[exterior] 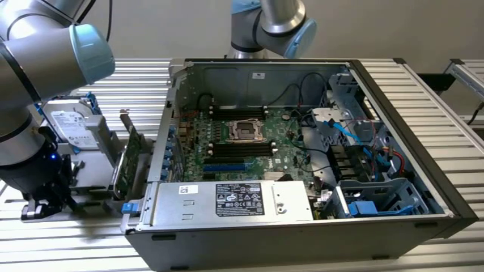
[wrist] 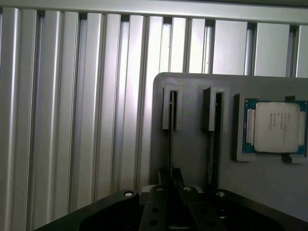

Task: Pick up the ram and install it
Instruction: 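Pick up the ram and move it above insertion slot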

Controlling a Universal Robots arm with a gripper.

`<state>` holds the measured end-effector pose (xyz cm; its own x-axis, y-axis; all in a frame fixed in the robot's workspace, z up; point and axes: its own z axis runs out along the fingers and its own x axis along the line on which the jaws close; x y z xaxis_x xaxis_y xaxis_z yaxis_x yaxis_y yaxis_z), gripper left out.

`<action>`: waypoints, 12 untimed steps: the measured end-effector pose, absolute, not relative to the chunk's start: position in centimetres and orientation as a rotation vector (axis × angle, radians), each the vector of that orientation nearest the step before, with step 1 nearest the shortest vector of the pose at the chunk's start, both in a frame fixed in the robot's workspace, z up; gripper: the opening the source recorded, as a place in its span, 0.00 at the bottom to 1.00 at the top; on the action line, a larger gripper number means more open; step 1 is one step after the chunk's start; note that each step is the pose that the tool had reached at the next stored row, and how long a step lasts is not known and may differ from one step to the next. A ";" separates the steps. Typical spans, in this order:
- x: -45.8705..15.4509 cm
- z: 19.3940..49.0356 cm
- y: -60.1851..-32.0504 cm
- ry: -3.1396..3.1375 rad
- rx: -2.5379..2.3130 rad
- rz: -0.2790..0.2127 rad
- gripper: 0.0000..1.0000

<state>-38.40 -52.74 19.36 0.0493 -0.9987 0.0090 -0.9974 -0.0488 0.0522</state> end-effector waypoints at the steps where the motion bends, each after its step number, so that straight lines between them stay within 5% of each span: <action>1: -38.4 19.4 -52.7 -2.136 2.242 -0.046 0.14; 12: -38.4 22.3 -52.7 -2.140 2.239 -0.046 0.14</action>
